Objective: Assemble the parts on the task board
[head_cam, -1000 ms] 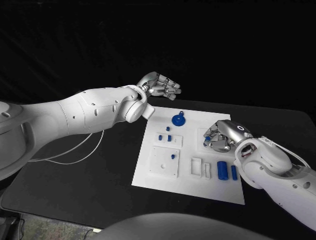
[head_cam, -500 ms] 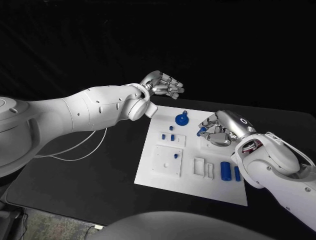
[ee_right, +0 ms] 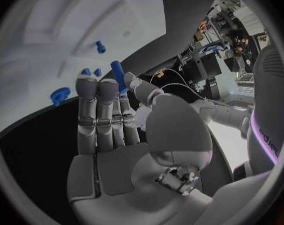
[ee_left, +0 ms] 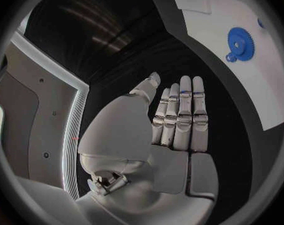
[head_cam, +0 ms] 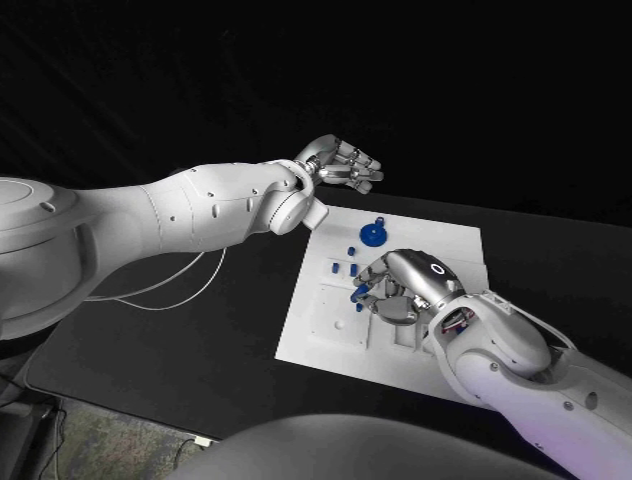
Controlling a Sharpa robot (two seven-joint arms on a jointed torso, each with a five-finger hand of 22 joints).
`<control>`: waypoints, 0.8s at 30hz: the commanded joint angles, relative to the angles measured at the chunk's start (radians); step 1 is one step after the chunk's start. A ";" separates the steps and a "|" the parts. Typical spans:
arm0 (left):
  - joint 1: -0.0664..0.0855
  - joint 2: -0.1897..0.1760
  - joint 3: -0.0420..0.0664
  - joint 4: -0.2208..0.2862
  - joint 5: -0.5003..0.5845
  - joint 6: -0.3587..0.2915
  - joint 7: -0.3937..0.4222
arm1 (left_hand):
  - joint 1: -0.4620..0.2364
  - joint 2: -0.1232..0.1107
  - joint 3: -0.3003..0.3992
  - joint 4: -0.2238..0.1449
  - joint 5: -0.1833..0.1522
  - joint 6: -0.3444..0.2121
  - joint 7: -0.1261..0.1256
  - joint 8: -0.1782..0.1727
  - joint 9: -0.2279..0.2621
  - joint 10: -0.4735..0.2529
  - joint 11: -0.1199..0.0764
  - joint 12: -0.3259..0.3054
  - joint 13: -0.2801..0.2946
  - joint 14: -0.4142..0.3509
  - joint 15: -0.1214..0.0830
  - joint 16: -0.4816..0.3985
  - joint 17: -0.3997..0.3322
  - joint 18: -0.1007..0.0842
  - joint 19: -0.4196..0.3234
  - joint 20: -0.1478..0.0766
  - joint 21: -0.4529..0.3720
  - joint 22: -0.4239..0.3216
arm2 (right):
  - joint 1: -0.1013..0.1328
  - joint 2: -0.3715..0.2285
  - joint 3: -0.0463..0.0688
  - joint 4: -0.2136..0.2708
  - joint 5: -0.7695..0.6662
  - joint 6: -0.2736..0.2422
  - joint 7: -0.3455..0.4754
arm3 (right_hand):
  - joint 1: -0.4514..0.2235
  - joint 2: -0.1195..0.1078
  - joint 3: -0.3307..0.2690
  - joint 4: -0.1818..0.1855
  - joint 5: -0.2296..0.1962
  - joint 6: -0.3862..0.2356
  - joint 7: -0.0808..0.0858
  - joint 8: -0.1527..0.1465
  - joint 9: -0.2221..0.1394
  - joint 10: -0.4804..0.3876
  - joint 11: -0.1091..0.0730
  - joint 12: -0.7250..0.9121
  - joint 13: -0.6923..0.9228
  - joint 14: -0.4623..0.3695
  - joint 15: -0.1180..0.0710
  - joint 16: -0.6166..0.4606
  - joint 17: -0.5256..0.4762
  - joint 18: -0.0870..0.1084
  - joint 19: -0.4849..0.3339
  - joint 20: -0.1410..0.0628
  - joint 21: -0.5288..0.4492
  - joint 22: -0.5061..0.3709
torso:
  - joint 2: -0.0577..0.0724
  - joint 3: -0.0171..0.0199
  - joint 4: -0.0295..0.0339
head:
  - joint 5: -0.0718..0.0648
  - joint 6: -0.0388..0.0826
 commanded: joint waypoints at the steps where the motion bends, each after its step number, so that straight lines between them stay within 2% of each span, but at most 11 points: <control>1: 0.001 0.005 0.001 0.004 0.002 0.013 0.008 | 0.007 0.001 -0.003 -0.004 -0.002 -0.006 -0.003 0.001 0.001 -0.007 -0.001 -0.001 0.000 -0.004 0.003 -0.001 0.001 -0.020 0.006 -0.002 0.006 -0.001 | 0.001 0.015 -0.020 -0.016 -0.044 -0.003 0.031 | 0.012 0.021 -0.006 0.000 0.002 0.017 -0.011 0.003 0.001 0.035 -0.031 0.004 0.000 0.003 -0.006 -0.006 0.002 0.013 0.043 -0.007 -0.004 0.001 | 0.000 0.0002 0.0003 | 0.009 -0.006; 4: 0.001 0.008 0.001 0.006 0.002 0.014 0.008 | 0.006 0.003 -0.002 -0.004 -0.002 -0.005 -0.003 0.001 0.001 -0.007 -0.002 -0.001 0.000 -0.004 0.003 -0.002 0.001 -0.020 0.005 -0.002 0.008 -0.002 | 0.002 0.027 -0.039 -0.032 -0.057 -0.005 0.024 | 0.012 0.021 -0.006 0.000 0.002 0.017 -0.011 0.003 0.001 0.035 -0.031 0.004 0.000 0.003 -0.006 -0.006 0.002 0.013 0.043 -0.007 -0.005 0.001 | 0.000 0.0010 -0.0001 | 0.014 -0.008; 7: 0.001 0.009 0.001 0.007 0.002 0.015 0.008 | 0.006 0.003 -0.002 -0.004 -0.002 -0.005 -0.003 0.001 0.001 -0.007 -0.002 -0.001 0.000 -0.004 0.003 -0.002 0.001 -0.020 0.005 -0.002 0.008 -0.002 | 0.002 0.035 -0.047 -0.041 -0.062 -0.004 0.021 | 0.011 0.021 -0.006 -0.001 0.002 0.017 -0.012 0.003 0.001 0.036 -0.031 0.004 0.000 0.004 -0.006 -0.006 0.003 0.013 0.043 -0.006 -0.005 0.001 | 0.000 0.0006 -0.0003 | 0.018 -0.010; 14: 0.001 0.013 0.000 0.004 0.002 0.017 0.008 | 0.006 0.003 -0.002 -0.004 -0.002 -0.005 -0.003 0.001 0.001 -0.007 -0.002 -0.001 0.000 -0.004 0.003 -0.002 0.001 -0.020 0.005 -0.002 0.008 -0.002 | 0.002 0.055 -0.066 -0.055 -0.070 0.002 0.021 | 0.011 0.021 -0.006 -0.003 0.002 0.017 -0.012 0.003 0.001 0.036 -0.031 0.004 0.000 0.005 -0.006 -0.007 0.004 0.012 0.044 -0.006 -0.004 0.002 | 0.000 0.0012 -0.0015 | 0.024 -0.015; 18: 0.001 0.015 0.000 0.003 0.002 0.019 0.007 | 0.006 0.003 -0.002 -0.004 -0.002 -0.005 -0.003 0.001 0.001 -0.007 -0.002 -0.001 0.000 -0.004 0.003 -0.002 0.001 -0.020 0.005 -0.002 0.008 -0.002 | 0.002 0.060 -0.076 -0.059 -0.072 0.006 0.017 | 0.011 0.021 -0.006 -0.003 0.002 0.017 -0.012 0.003 0.001 0.036 -0.031 0.004 0.000 0.005 -0.006 -0.007 0.004 0.012 0.044 -0.006 -0.004 0.002 | -0.001 0.0006 -0.0013 | 0.033 -0.017; 24: 0.001 0.017 0.000 0.002 0.002 0.020 0.007 | 0.006 0.003 -0.002 -0.004 -0.002 -0.005 -0.003 0.001 0.001 -0.007 -0.002 -0.001 0.000 -0.004 0.003 -0.002 0.001 -0.020 0.005 -0.002 0.008 -0.002 | 0.002 0.064 -0.082 -0.057 -0.073 0.010 0.015 | 0.009 0.023 -0.006 -0.006 0.002 0.018 -0.012 0.003 0.000 0.036 -0.031 0.004 0.000 0.005 -0.006 -0.008 0.005 0.012 0.044 -0.007 -0.004 0.002 | 0.000 0.0006 -0.0014 | 0.035 -0.021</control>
